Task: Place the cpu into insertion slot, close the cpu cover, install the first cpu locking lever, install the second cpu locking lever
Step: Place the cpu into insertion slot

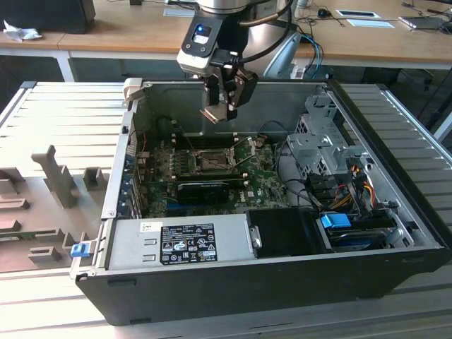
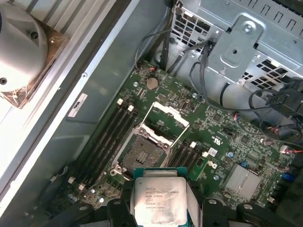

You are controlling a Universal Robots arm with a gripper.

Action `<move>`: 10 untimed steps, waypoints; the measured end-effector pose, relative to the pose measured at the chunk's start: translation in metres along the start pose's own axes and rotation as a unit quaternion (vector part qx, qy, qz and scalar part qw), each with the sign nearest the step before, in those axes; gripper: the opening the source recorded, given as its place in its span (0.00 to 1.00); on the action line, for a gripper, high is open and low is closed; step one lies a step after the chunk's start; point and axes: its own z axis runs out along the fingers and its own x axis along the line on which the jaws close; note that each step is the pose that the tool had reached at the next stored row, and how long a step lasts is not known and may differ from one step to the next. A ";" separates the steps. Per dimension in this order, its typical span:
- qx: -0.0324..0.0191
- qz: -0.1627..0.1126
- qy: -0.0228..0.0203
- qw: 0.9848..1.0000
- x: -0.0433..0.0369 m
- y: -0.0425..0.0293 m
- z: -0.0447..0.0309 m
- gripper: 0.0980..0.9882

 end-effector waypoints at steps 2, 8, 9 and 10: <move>0.000 0.005 0.000 1.000 0.0000 0.0000 0.0000 0.48; 0.000 0.016 -0.001 1.000 0.0000 0.0000 0.0002 0.48; 0.000 0.019 -0.002 1.000 0.0000 0.0000 0.0002 0.48; 0.000 0.021 -0.002 1.000 0.0000 0.0000 0.0002 0.48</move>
